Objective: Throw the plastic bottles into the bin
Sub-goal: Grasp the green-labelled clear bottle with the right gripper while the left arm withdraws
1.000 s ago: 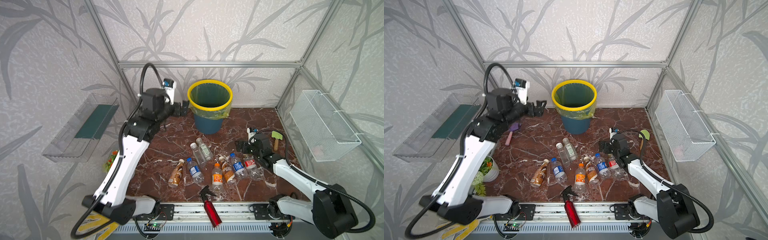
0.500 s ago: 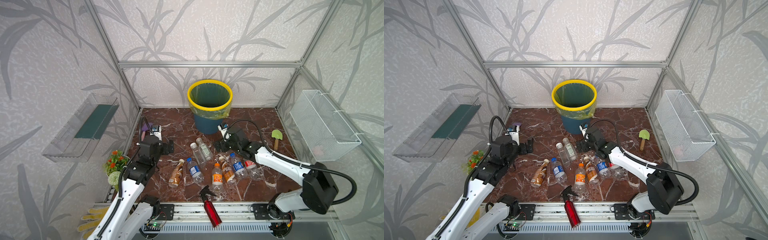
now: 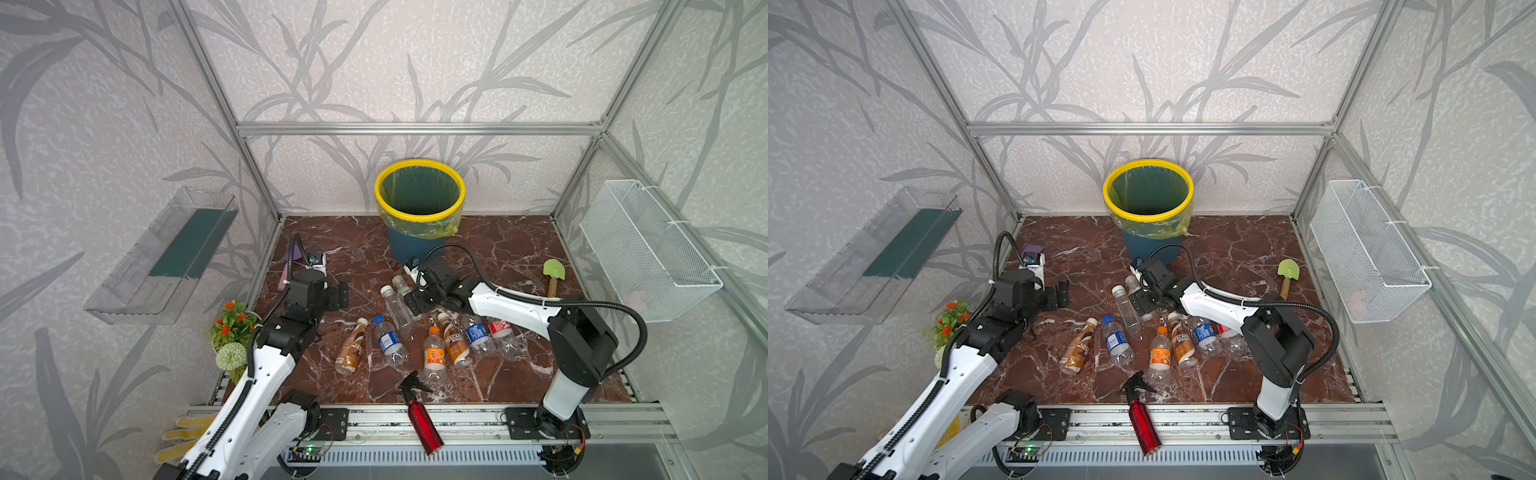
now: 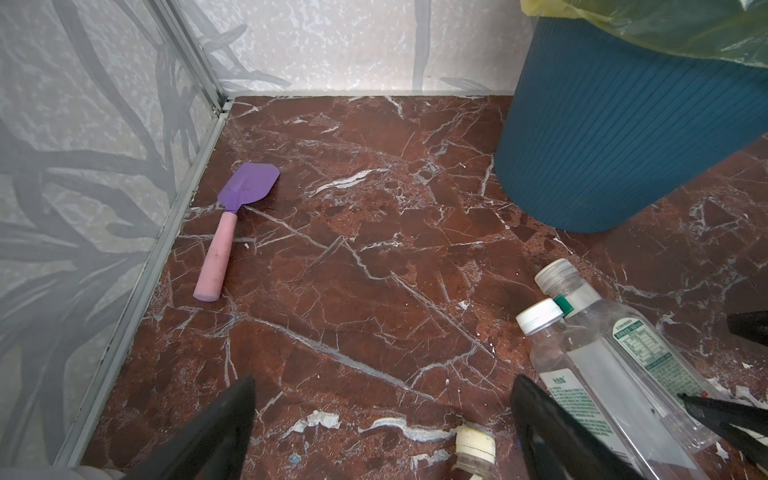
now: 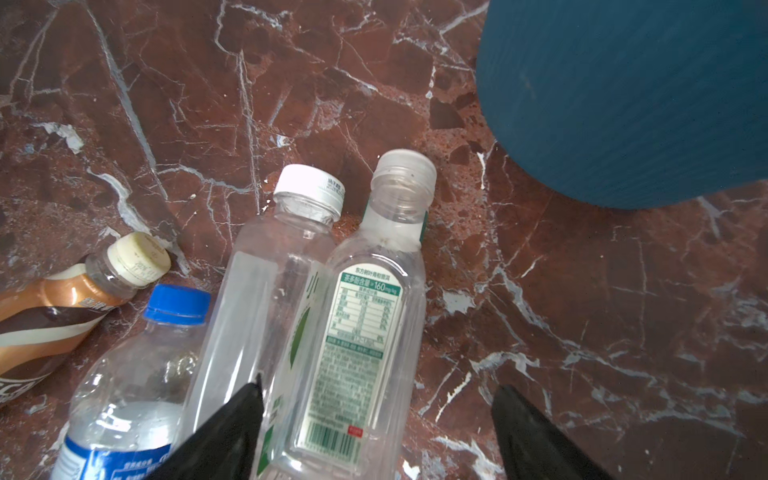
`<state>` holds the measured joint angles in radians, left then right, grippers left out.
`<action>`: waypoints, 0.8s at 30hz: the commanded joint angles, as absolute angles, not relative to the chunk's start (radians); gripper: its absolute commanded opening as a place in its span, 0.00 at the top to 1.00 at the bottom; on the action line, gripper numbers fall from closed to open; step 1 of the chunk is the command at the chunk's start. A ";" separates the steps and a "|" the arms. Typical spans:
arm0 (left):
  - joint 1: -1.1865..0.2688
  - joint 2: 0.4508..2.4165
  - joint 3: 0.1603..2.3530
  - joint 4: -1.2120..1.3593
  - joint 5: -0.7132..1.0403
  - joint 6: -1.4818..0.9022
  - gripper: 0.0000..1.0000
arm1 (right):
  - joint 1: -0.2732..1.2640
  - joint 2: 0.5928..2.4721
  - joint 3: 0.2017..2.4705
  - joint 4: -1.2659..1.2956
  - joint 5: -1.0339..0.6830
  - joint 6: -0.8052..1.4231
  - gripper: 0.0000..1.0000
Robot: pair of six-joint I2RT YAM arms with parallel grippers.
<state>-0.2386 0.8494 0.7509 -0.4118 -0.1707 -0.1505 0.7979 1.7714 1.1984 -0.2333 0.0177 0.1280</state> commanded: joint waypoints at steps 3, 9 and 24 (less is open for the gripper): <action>-0.214 0.847 0.783 -0.422 -0.149 -0.151 0.06 | 0.813 1.819 1.234 -0.283 0.017 0.108 0.15; -0.204 0.852 0.785 -0.423 -0.134 -0.154 0.07 | 0.818 1.855 1.257 -0.293 0.033 0.105 0.16; -0.195 0.859 0.786 -0.424 -0.116 -0.161 0.08 | 0.818 1.957 1.337 -0.326 0.088 0.096 0.25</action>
<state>-0.2012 0.8597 0.7521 -0.4118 -0.1242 -0.1535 0.8127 1.9343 1.3090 -0.2852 0.0715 0.1036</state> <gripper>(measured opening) 0.925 0.756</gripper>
